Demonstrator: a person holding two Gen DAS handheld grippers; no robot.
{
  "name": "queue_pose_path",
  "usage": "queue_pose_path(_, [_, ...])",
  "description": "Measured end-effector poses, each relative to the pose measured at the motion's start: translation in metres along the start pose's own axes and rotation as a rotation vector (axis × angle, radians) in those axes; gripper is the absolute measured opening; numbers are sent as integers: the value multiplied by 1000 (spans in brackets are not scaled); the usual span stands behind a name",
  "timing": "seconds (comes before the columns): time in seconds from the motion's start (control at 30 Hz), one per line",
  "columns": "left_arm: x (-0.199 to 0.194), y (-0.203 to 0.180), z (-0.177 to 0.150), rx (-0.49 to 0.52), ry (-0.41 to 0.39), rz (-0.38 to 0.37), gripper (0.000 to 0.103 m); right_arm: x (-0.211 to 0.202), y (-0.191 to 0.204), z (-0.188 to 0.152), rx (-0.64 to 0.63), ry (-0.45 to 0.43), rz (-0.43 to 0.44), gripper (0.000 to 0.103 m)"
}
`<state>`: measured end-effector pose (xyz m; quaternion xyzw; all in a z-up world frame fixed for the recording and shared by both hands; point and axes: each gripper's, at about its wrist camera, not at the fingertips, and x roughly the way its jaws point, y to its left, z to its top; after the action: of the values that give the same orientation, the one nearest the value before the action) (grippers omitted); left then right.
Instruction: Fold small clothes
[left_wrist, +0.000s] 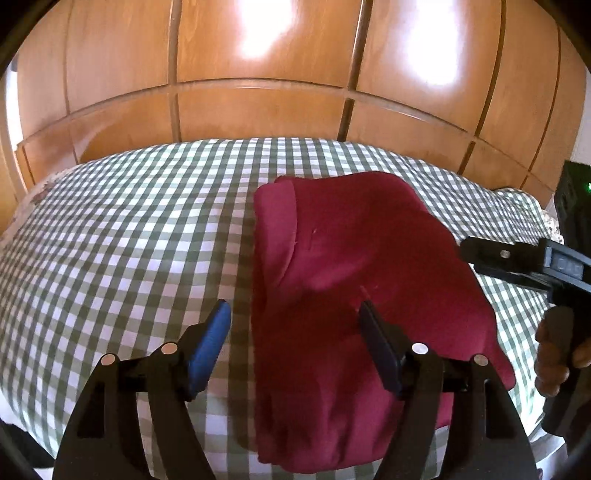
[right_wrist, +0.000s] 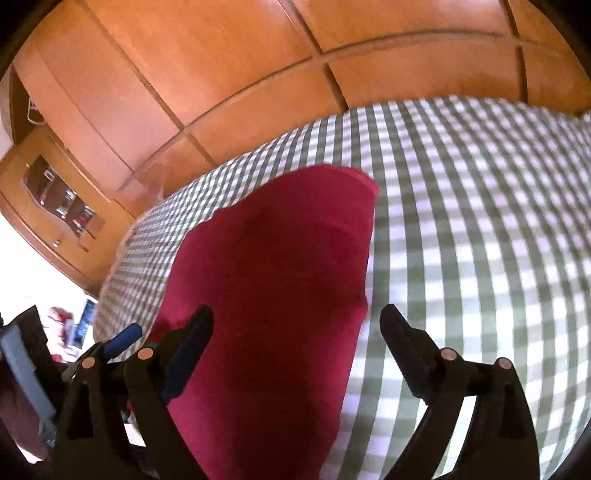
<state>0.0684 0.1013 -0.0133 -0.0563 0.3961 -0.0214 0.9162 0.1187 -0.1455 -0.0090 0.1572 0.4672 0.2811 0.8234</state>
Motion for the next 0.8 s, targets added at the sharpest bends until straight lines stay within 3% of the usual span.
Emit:
queue_pose_path(0.13, [5,6,-4,-14,19,-13,70,8,-12,-1,60,36,87,92])
queue_pose_path(0.3, [11,17,-8,-47,36,-84,71,28,-18,-5,87,94,127,93])
queue_pose_path(0.5, [27,43,-16,-165,79,-253,71,62,-17,-6,97,169,177,89])
queue_pose_path(0.57, [34,54,-20,-233,102,-336,68,70,-14,-1,90,181,179,81])
queue_pose_path(0.6, [40,59,-22,-278,123,-405,59,72,-12,-1,80,185,165,78])
queue_pose_path(0.67, [46,63,-27,-341,138,-488,55,68,-6,-1,58,173,139,59])
queue_pose_path(0.8, [43,58,-30,-380,118,-541,48,42,14,-3,-10,110,114,47])
